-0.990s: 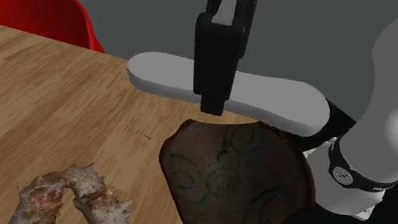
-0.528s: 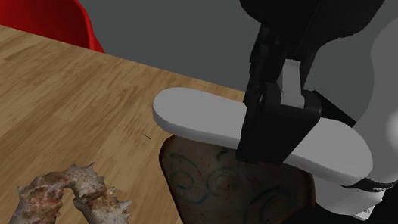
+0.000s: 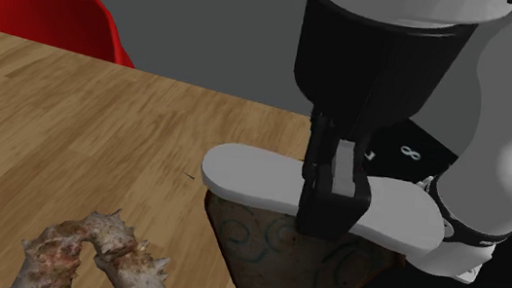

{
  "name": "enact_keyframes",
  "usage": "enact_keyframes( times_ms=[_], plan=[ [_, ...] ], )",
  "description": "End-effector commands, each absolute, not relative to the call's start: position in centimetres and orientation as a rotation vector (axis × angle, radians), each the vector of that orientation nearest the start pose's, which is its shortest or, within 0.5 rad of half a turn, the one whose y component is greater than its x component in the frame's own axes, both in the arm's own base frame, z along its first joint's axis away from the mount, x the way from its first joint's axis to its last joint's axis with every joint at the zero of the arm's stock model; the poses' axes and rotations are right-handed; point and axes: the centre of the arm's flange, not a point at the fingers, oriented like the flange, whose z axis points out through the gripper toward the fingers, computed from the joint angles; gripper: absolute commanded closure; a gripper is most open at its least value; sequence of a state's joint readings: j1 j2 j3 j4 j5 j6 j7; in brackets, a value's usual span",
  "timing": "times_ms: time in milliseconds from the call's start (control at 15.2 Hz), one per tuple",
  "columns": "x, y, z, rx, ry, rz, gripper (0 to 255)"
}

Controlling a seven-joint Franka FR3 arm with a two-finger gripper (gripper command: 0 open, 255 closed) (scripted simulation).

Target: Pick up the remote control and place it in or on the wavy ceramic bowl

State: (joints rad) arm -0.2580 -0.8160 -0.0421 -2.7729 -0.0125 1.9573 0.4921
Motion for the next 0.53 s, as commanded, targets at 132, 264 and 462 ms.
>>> enact_keyframes(
  times_ms=[132, 264, 462],
  plan=[
    [28.88, -8.88, 41.42, -2.891, 1.179, 0.002, 255],
    [28.88, -8.87, 41.42, -2.891, 1.179, 0.002, 255],
    [28.88, -8.88, 41.42, -2.891, 1.179, 0.002, 255]
  ],
)
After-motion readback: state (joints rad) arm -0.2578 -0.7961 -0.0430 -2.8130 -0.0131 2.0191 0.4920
